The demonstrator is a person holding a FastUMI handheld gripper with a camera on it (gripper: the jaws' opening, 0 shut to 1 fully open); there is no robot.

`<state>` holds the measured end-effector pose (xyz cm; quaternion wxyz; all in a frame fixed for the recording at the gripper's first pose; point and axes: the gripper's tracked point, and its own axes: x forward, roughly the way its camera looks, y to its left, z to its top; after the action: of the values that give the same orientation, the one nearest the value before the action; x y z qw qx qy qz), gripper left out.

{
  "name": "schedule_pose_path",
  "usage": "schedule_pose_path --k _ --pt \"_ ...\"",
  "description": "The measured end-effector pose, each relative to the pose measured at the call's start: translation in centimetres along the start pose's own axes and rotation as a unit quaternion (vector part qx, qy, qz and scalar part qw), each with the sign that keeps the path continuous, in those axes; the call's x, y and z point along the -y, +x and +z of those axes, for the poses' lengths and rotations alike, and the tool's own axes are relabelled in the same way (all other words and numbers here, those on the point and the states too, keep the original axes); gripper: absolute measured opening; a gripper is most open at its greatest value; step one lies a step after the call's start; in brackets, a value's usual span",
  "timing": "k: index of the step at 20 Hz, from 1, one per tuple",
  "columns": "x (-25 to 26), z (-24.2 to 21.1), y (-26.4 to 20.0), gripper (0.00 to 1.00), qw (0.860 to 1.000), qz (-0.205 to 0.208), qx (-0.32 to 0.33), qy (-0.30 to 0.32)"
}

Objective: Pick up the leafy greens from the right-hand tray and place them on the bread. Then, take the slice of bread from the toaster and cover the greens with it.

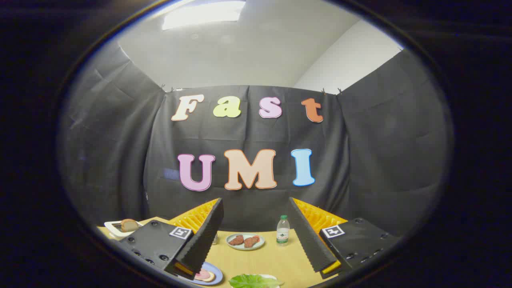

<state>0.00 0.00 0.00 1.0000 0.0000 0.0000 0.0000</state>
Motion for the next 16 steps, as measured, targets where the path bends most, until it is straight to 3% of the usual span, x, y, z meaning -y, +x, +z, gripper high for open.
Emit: schedule_pose_path --k 7,16 --pt "1.1 0.5 0.6 1.0 1.0 -0.005 0.01 -0.001" --pt "-0.5 -1.2 1.9 1.0 0.999 0.028 -0.012 -0.007"
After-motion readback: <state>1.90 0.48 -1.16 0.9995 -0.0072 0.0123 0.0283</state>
